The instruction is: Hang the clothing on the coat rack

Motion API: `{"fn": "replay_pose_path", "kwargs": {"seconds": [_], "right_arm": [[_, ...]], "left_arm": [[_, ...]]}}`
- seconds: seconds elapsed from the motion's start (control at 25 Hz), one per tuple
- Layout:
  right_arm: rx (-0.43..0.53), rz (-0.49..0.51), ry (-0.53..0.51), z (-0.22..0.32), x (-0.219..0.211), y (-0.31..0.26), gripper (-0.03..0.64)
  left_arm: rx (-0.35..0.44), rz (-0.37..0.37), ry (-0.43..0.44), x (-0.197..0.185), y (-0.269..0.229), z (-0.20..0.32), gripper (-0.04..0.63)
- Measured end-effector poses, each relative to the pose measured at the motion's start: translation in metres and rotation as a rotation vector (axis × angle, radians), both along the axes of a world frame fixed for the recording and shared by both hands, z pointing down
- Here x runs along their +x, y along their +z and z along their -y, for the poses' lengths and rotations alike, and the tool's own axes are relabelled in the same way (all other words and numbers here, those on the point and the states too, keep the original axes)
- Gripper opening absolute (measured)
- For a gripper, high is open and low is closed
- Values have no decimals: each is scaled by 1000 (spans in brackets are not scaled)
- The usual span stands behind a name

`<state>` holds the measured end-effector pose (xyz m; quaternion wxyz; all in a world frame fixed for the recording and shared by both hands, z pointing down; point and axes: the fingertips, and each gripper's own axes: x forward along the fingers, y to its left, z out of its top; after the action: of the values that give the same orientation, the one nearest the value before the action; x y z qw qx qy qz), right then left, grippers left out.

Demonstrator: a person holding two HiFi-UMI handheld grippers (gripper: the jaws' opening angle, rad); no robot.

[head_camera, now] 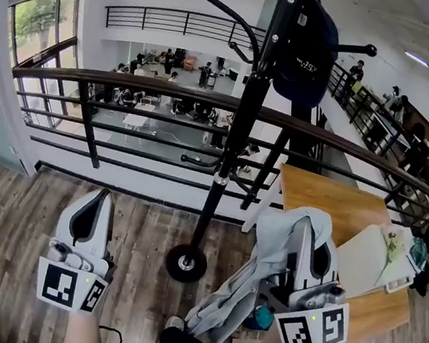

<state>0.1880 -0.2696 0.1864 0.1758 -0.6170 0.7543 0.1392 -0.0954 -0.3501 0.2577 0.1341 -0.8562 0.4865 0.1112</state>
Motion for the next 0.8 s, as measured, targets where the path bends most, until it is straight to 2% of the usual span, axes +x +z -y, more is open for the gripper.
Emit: {"fn": "replay_pose_path", "kwargs": {"seconds": [0.16,0.48,0.8], "right_arm": [[20,-11,-4,22,6,-13,5],[88,-35,-33,35,6,-36,5],[106,-65,-55,50,-7,-51,5]], "left_arm": [[8,1,17,14,-4,28,6],[42,12,4,17,-11,45,6],[48,12,14,13,-1,52,7]]}}
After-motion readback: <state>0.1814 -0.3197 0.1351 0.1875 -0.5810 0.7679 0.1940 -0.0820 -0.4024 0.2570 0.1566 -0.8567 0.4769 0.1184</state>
